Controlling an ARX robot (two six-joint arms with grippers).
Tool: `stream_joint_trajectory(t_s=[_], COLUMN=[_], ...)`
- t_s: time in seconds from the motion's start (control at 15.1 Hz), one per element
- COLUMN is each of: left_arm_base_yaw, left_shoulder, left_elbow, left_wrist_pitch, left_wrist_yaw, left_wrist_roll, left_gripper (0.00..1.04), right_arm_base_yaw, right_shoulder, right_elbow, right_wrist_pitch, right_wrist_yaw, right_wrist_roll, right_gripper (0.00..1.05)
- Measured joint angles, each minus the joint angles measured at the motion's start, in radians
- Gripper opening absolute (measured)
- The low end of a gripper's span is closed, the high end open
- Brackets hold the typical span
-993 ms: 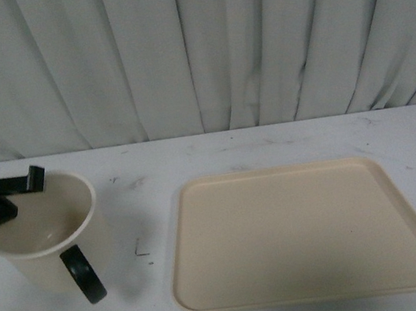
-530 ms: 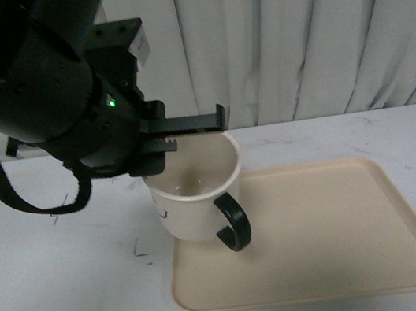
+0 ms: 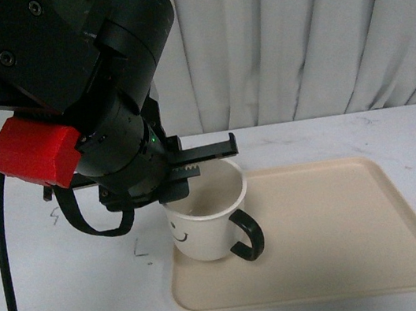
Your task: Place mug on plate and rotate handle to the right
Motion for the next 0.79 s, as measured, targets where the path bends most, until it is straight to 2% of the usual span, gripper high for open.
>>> stream_joint_trajectory(t_s=[0.46,0.6,0.66,0.79], left_arm_base_yaw=[-0.115,-0.12,-0.125,-0.138], left_shoulder=[0.076,0.077,0.076,0.037], left_elbow=[0.029,0.029,0.029,0.024], left_wrist_pitch=[0.006,0.007,0.021,0.011], left_wrist_yaw=[0.012,0.012,0.019,0.035], left_wrist_roll=[-0.015,-0.015,-0.002,0.047], left_gripper=[0.03,0.15,0.31,0.55], right_arm_base_yaw=[0.0,0.0,0.0,0.0], right_shoulder=[0.0,0.0,0.0,0.0], right_elbow=[0.0,0.0,0.0,0.0], right_wrist_pitch=[0.0,0.0,0.0,0.0], right_wrist_yaw=[0.0,0.0,0.0,0.0], right_wrist_roll=[0.0,0.0,0.0,0.0], right_gripper=[0.98,0.98,0.98,0.98])
